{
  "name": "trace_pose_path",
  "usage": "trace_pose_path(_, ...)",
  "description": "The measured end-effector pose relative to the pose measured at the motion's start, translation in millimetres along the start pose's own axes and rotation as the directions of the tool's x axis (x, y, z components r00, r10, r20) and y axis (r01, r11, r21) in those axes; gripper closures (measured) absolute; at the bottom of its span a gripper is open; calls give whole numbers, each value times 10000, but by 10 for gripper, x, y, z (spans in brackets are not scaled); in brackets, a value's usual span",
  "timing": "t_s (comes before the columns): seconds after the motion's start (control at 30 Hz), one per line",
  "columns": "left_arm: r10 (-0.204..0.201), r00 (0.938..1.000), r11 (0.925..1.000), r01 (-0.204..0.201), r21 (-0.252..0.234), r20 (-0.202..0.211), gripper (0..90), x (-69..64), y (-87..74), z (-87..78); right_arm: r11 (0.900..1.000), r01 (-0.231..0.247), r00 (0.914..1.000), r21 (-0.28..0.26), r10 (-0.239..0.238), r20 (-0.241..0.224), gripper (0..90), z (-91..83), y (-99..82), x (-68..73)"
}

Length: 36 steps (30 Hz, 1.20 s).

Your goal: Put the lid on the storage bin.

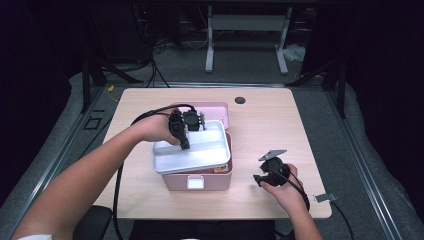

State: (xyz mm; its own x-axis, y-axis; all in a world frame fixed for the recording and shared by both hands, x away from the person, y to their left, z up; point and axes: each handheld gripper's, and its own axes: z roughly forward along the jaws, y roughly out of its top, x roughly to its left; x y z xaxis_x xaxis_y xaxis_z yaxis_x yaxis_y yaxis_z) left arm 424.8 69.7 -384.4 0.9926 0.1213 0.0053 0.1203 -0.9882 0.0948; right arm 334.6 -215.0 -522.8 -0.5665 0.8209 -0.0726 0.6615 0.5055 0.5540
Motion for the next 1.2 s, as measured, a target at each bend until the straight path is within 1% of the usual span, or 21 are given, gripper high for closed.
trace_pose_path(0.03,95,10000,9999,-95,78,8,892,-5,27,16,10000,-49,10000,-7,49,12,452,-6,-14,-4)
trace_pose_path(0.1,315,9995,9995,-315,-7,23,891,-20,68,54,9999,-106,9999,33,106,60,452,-15,-41,-14)
trace_pose_path(0.17,562,9984,9984,-562,10,79,891,-28,102,75,9999,-156,9999,53,155,48,452,-20,-67,-24)
trace_pose_path(0.2,648,9978,9979,-649,47,108,891,-28,116,89,9998,-186,9998,80,185,121,452,-23,-78,-27)
trace_pose_path(0.37,821,9965,9966,-821,20,140,882,-14,132,133,9995,-290,9995,80,289,119,452,-35,-105,-39)
trace_pose_path(0.43,882,9961,9959,-883,198,53,883,-6,123,164,9996,-276,9995,64,275,120,452,-32,-102,-36)
trace_pose_path(0.47,914,9958,9958,-915,108,99,884,-5,115,186,9997,-245,9995,85,244,179,452,-29,-99,-34)
trace_pose_path(0.53,924,9957,9957,-925,85,108,884,-9,107,216,9997,-232,9997,66,232,110,452,-21,-93,-27)
trace_pose_path(0.57,905,9958,9958,-906,119,109,884,-5,107,224,9998,-194,9997,96,193,140,452,-19,-90,-26)
trace_pose_path(0.63,841,9963,9964,-842,38,186,884,-1,101,257,9998,-152,9998,95,151,155,452,-14,-86,-26)
trace_pose_path(0.73,851,9962,9964,-851,-30,177,884,-3,93,295,9999,-157,9999,12,157,17,452,-2,-77,-32)
trace_pose_path(0.77,907,9958,9958,-906,-87,76,885,-11,87,309,9999,-167,9999,22,167,2,452,0,-75,-31)
trace_pose_path(0.8,867,9962,9962,-866,-83,106,884,-11,80,321,9998,-148,9998,96,147,113,452,0,-70,-27)
trace_pose_path(0.83,835,9965,9964,-834,-148,80,882,-7,72,331,9998,-146,9999,107,145,89,452,8,-64,-26)
trace_pose_path(0.9,701,9974,9973,-697,-218,158,881,1,60,341,9999,-113,9999,89,113,-1,452,24,-52,-30)
trace_pose_path(0.93,676,9976,9975,-672,-231,156,879,0,57,346,9999,-94,9999,127,93,54,452,27,-43,-29)
trace_pose_path(1.0,693,9976,9974,-691,-216,57,876,-8,55,361,10000,-50,10000,68,51,-25,452,42,-23,-31)
trace_pose_path(1.03,651,9979,9975,-650,-263,38,872,-13,53,368,10000,-15,10000,98,15,17,452,45,-13,-32)
trace_pose_path(1.13,545,9985,9982,-544,-244,39,871,-16,44,359,10000,4,9999,35,-4,-160,452,76,35,-32)
trace_pose_path(1.17,497,9988,9981,-497,-375,-23,870,-23,34,368,10000,50,9998,56,-49,-180,452,87,55,-30)
trace_pose_path(1.2,494,9988,9983,-495,-324,-37,869,-25,33,362,10000,77,9997,57,-75,-249,451,98,78,-26)
